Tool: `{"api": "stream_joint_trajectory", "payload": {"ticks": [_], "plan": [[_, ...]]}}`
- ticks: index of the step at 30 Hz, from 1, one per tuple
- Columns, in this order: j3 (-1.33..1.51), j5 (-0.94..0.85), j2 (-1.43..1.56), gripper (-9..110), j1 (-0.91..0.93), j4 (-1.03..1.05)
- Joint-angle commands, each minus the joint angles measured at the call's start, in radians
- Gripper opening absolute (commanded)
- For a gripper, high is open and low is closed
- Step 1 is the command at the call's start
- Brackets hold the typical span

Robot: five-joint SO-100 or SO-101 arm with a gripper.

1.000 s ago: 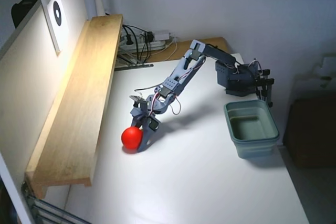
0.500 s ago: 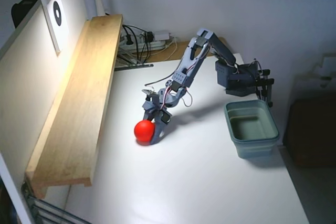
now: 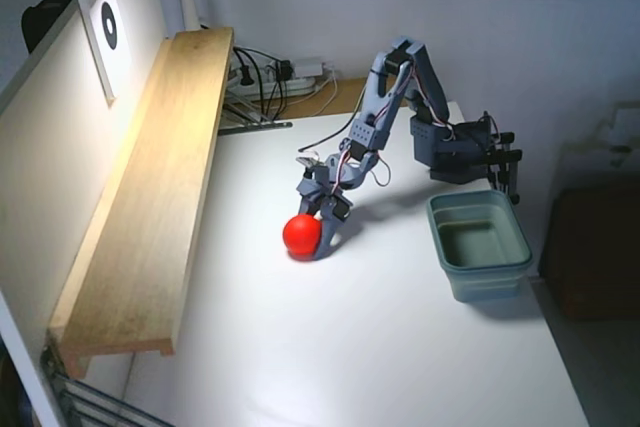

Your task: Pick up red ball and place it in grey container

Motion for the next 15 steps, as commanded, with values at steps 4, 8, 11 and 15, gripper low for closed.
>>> {"api": "stream_joint_trajectory", "payload": {"ticks": [4,8,11,15], "plan": [[-0.006,0.002,0.103,23,-0.009,0.035],[-0.043,0.002,0.186,23,-0.009,0.155],[-0.076,0.002,0.234,23,-0.009,0.236],[-0.114,0.002,0.277,23,-0.009,0.317]]}}
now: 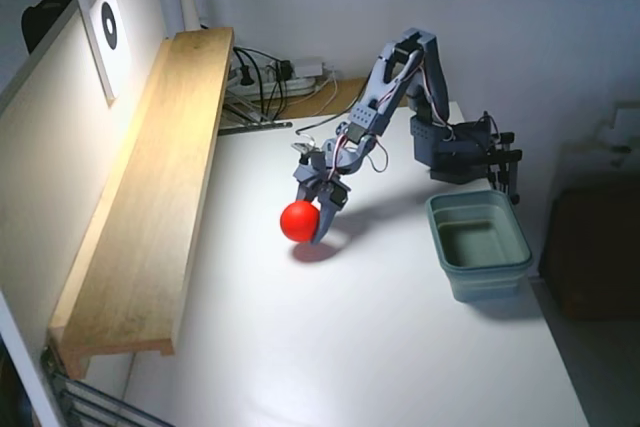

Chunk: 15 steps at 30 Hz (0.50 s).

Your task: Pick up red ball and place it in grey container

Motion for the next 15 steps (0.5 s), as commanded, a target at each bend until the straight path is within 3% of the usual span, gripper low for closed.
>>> {"api": "stream_joint_trajectory", "payload": {"ticks": [1,15], "plan": [[-0.071,0.003,0.095,23,-0.009,0.056],[-0.106,0.003,0.123,23,-0.002,0.118]]}}
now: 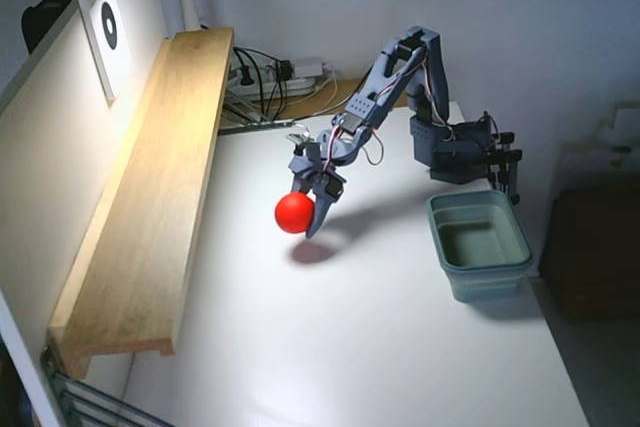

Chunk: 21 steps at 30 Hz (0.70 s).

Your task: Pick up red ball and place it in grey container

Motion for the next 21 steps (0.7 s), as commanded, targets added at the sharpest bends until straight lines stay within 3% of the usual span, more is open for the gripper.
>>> {"api": "stream_joint_trajectory", "payload": {"ticks": [1,21], "plan": [[-0.038,0.003,0.076,23,-0.009,-0.001],[-0.436,0.003,0.171,23,-0.009,0.492]]}}
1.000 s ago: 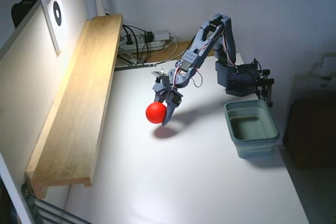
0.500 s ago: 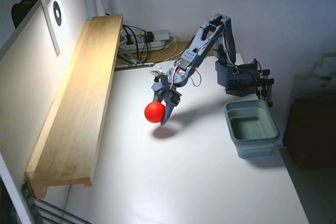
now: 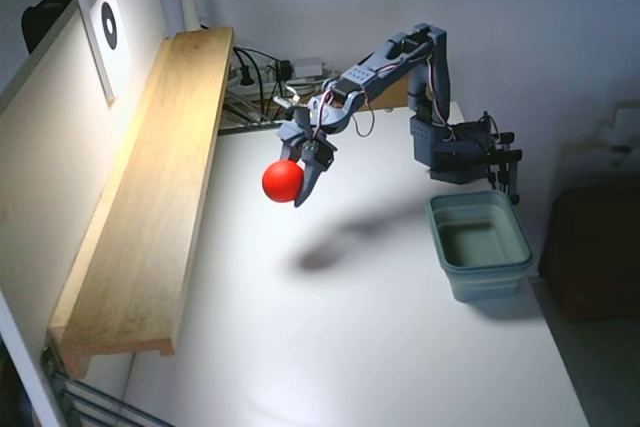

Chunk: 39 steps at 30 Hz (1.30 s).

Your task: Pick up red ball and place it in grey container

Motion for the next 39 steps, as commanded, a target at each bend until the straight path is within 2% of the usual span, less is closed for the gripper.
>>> {"api": "stream_joint_trajectory", "payload": {"ticks": [1,17,39], "plan": [[-0.086,0.003,0.065,23,-0.006,0.048],[-0.091,0.003,0.065,23,-0.019,0.053],[-0.091,0.003,0.065,23,-0.407,0.053]]}}
